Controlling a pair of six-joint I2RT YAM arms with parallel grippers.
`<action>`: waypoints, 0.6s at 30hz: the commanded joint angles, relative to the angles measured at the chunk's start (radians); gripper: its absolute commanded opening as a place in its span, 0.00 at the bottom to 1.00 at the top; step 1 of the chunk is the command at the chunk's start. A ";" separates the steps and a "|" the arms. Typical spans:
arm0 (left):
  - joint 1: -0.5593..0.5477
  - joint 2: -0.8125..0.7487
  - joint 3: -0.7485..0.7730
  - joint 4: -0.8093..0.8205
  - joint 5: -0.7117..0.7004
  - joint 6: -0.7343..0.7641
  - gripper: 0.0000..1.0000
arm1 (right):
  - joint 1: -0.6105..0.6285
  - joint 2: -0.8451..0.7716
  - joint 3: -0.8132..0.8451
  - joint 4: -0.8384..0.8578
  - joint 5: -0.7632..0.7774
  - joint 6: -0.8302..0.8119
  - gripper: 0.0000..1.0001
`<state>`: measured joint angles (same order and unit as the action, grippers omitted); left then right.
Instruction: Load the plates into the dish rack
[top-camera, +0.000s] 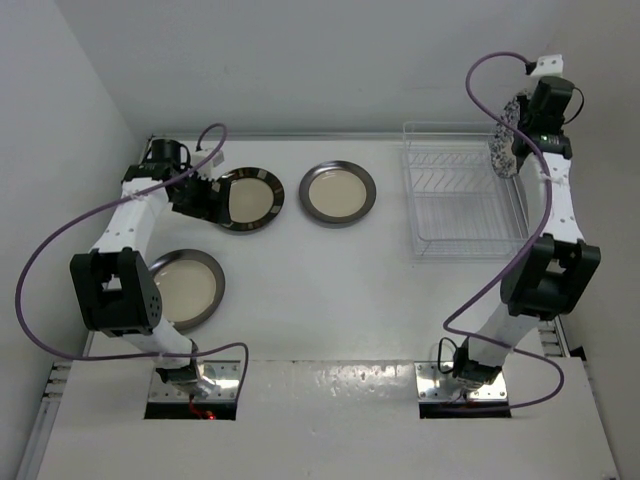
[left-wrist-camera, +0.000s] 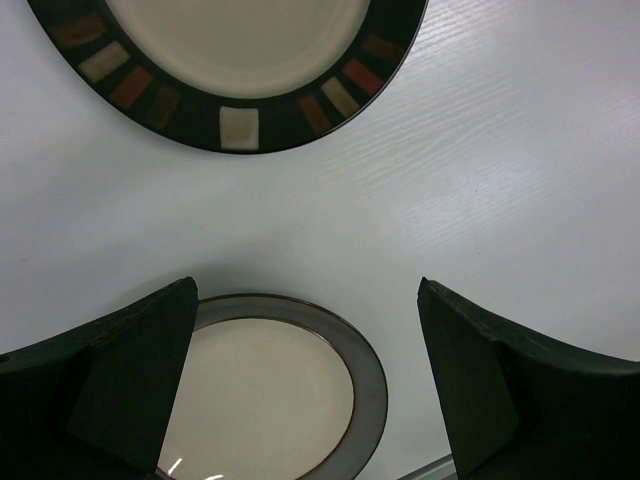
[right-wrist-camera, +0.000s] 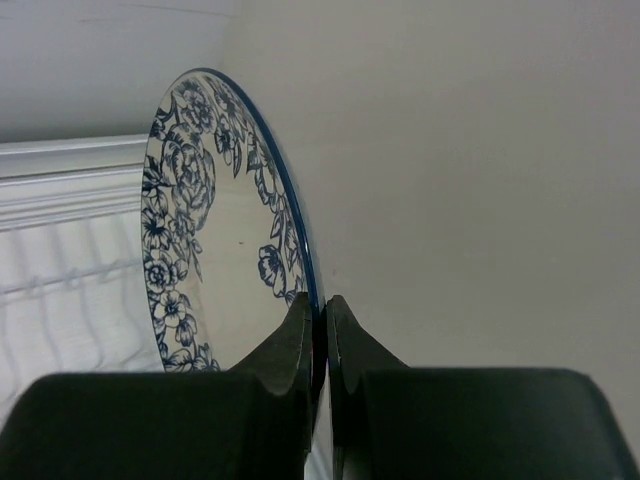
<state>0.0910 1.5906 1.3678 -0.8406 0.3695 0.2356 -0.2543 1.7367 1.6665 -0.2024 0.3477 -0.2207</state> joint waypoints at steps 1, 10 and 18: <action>0.010 0.011 0.054 -0.008 0.025 0.013 0.96 | 0.004 -0.017 0.001 0.369 0.099 -0.152 0.00; 0.001 0.040 0.054 -0.017 0.016 0.013 0.96 | 0.038 0.050 -0.044 0.489 0.096 -0.249 0.00; 0.001 0.049 0.063 -0.017 -0.003 0.022 0.96 | 0.059 0.076 -0.126 0.563 0.109 -0.312 0.00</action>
<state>0.0906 1.6463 1.3933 -0.8555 0.3676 0.2424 -0.2024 1.8542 1.5230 0.1390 0.4282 -0.4973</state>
